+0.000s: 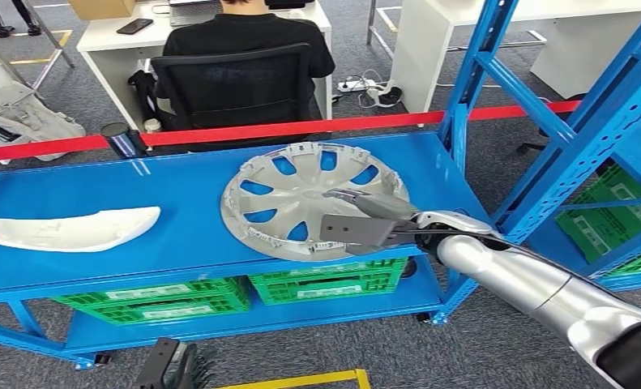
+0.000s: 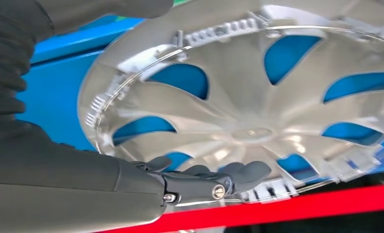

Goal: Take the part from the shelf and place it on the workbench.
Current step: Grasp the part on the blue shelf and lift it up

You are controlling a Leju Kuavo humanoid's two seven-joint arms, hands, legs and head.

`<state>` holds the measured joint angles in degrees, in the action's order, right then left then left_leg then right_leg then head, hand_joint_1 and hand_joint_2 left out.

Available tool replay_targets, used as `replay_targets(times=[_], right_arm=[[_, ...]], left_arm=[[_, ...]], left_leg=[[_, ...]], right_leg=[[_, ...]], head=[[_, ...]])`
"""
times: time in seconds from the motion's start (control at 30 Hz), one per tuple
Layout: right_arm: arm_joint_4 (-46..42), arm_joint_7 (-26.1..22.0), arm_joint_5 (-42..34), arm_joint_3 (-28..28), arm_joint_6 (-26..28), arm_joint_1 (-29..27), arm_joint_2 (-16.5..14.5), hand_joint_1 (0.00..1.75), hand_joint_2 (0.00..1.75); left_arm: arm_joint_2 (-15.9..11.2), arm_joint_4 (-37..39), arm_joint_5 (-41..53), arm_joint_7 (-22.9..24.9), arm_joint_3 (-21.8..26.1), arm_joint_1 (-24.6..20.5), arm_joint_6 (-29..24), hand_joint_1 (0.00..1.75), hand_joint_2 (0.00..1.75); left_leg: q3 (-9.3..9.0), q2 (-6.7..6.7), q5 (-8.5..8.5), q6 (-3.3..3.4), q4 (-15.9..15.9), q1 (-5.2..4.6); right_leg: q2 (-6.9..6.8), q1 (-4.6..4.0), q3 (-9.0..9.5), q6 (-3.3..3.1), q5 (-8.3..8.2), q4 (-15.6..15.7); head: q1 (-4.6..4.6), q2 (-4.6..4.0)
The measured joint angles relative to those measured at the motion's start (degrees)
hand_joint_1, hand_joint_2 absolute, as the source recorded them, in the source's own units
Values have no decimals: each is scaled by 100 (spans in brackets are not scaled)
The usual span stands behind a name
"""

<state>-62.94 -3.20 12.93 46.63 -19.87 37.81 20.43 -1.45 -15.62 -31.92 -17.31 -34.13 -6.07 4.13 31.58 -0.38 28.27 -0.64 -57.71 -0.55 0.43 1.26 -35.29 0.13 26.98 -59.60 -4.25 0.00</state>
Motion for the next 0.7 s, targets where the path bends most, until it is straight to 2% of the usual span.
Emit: replay_targets(times=[0.3,0.7], right_arm=[[627,-13,67,37,-102,32,-20,0,175],[1916,-216,121,387,-206,492,-328,0,175]], left_arm=[[9,2,-76,3,-1,-3,0,0,0],[22,-5,-160,52,-3,-34,13,0,0]], left_leg=[[3,-2,0,0,0,0],[-1,-1,0,0,0,0]], right_leg=[[-3,0,2,1,-1,0],[-2,0,4,2,-2,0]], head=[[1,1],[-1,0]])
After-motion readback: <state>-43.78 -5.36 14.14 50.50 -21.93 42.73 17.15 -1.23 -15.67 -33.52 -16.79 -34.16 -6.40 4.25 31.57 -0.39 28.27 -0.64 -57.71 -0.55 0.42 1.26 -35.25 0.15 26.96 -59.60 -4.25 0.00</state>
